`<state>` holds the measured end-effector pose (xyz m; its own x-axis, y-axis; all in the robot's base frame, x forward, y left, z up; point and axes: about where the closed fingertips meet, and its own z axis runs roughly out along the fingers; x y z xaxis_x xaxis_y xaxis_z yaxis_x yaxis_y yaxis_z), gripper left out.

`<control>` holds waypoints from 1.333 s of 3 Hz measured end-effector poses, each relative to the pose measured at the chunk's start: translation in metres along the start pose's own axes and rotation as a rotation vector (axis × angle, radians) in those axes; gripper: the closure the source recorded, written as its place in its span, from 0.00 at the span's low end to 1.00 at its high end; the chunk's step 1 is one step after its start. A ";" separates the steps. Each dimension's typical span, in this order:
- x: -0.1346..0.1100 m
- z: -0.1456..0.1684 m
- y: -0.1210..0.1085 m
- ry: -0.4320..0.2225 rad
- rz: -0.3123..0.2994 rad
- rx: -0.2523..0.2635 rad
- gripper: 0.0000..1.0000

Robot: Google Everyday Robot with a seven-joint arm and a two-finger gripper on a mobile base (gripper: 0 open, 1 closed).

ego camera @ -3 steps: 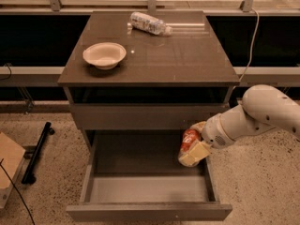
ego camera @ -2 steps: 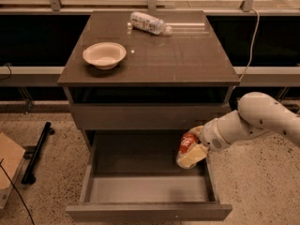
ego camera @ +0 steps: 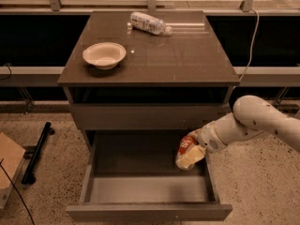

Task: Place coke can into middle drawer

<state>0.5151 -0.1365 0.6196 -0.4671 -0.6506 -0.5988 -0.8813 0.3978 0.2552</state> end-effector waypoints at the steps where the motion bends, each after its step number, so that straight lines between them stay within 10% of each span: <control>1: 0.008 0.016 -0.001 0.005 -0.003 0.013 1.00; 4: 0.047 0.094 -0.014 -0.085 -0.035 -0.042 1.00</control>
Offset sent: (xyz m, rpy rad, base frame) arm -0.0032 0.0069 -0.0699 0.0240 -0.0699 -0.0107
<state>0.5125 -0.1114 0.5163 -0.4300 -0.6056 -0.6696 -0.8999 0.3471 0.2639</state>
